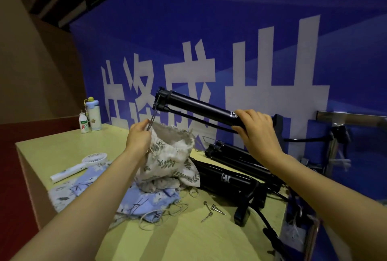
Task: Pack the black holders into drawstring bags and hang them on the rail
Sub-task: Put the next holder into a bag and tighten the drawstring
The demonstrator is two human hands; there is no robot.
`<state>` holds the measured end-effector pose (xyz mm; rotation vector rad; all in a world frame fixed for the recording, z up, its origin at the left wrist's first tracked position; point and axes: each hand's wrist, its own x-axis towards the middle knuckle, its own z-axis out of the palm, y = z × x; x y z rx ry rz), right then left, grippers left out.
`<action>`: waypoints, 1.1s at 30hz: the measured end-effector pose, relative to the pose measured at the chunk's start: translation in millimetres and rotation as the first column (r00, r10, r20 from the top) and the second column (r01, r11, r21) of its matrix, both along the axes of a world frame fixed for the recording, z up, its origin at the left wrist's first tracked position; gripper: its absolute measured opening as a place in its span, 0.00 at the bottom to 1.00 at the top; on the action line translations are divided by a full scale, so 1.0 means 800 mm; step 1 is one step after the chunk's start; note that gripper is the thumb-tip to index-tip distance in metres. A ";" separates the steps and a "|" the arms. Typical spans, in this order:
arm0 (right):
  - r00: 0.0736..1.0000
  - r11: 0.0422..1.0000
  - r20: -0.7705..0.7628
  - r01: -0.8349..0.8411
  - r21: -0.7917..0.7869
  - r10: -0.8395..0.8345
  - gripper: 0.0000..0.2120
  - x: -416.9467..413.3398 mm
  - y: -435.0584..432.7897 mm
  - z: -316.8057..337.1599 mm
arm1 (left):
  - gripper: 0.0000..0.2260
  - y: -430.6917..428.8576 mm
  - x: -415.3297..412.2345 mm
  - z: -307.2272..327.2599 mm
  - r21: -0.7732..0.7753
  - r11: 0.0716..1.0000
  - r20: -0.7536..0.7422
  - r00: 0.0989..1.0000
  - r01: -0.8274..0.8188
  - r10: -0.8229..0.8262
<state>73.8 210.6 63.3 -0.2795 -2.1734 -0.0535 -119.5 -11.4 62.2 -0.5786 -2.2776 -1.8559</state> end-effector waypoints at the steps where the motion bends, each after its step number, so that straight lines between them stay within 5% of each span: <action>1: 1.000 1.000 -0.001 0.007 0.015 -0.007 0.17 0.003 0.001 0.001 | 0.26 -0.003 0.002 0.001 -0.020 1.000 -0.030 1.000 -0.010 0.009; 6: 0.999 0.996 0.028 0.034 0.084 -0.037 0.18 0.019 0.006 0.002 | 0.28 -0.016 -0.002 0.005 -0.320 0.930 -0.323 0.944 -0.180 0.071; 10: 0.999 0.994 0.044 0.024 0.107 -0.029 0.17 0.020 -0.001 0.000 | 0.19 -0.004 0.020 0.007 -0.618 0.770 -0.421 0.894 -0.160 -0.153; 15: 0.998 0.996 0.055 -0.018 0.090 0.013 0.17 0.016 -0.017 -0.003 | 0.06 0.005 0.031 0.016 -0.290 0.957 -0.186 0.981 -0.005 -0.051; 20: 0.993 0.998 0.104 -0.059 0.009 0.058 0.19 0.011 -0.030 -0.005 | 0.15 -0.005 0.030 0.026 0.114 0.988 -0.016 0.994 0.107 -0.106; 22: 0.987 0.999 0.157 -0.043 0.009 0.041 0.19 0.012 -0.029 -0.009 | 0.19 -0.013 0.034 0.028 0.165 0.978 -0.036 0.992 0.127 -0.123; 26: 0.974 0.998 0.226 -0.023 0.055 0.010 0.20 0.010 -0.023 -0.014 | 0.33 -0.027 0.036 0.027 -0.170 0.980 -0.210 0.968 0.104 -0.139; 30: 0.959 0.985 0.278 0.009 0.172 -0.057 0.20 0.003 -0.016 -0.017 | 0.35 -0.030 0.033 0.019 -0.463 0.886 -0.371 0.901 0.032 -0.227; 33: 0.949 0.952 0.292 0.022 0.306 -0.116 0.18 0.001 -0.016 -0.017 | 0.34 -0.029 0.034 0.019 -0.527 0.850 -0.449 0.853 -0.012 -0.266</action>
